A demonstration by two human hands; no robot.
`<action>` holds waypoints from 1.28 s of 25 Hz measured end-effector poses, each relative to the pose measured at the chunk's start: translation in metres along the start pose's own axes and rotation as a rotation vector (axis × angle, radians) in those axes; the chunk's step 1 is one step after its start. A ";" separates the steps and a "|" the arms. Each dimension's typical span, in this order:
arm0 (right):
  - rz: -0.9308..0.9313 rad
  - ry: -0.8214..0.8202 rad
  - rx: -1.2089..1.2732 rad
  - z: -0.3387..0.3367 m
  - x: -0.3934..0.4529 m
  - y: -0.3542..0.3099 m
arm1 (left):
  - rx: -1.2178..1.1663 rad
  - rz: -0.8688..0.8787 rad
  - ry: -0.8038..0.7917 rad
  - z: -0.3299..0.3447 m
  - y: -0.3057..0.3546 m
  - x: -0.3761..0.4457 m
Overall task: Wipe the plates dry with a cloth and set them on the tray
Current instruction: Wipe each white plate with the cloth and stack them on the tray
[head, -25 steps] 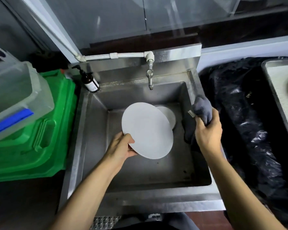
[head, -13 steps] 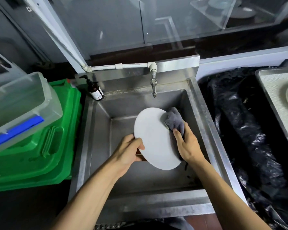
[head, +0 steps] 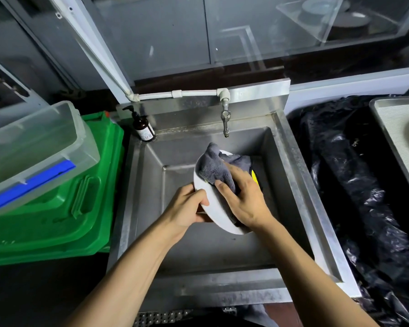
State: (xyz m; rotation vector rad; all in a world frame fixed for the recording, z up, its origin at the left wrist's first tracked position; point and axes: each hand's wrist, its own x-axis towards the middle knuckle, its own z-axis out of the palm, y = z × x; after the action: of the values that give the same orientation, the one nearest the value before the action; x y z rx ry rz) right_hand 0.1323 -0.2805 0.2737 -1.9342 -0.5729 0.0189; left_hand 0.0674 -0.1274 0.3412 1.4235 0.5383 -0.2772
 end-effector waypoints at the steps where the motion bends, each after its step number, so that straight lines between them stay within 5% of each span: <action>1: -0.033 0.017 -0.066 -0.006 0.001 0.001 | -0.024 -0.006 -0.011 -0.002 -0.001 -0.002; 6: 0.040 -0.122 -0.282 -0.019 -0.008 0.015 | -0.003 0.001 -0.047 -0.003 0.003 -0.005; 11: 0.281 0.015 0.057 0.004 -0.001 0.002 | 0.109 -0.009 -0.066 0.000 0.005 -0.002; 15: 0.087 -0.116 0.147 0.017 -0.001 -0.010 | 0.089 0.012 -0.042 0.001 0.003 0.001; 21: 0.356 0.068 0.064 0.010 0.004 0.005 | 0.060 0.015 -0.029 -0.004 0.003 0.003; 26: 0.165 -0.054 0.206 0.028 0.001 -0.013 | 0.079 0.019 -0.015 -0.006 0.005 0.007; 32: 0.472 0.021 0.260 0.017 0.006 -0.013 | 0.105 0.001 -0.016 -0.003 0.007 0.005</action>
State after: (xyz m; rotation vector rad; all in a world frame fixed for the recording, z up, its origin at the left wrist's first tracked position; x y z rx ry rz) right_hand 0.1280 -0.2596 0.2794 -1.7702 -0.0832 0.3551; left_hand 0.0744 -0.1225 0.3447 1.5222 0.5161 -0.3194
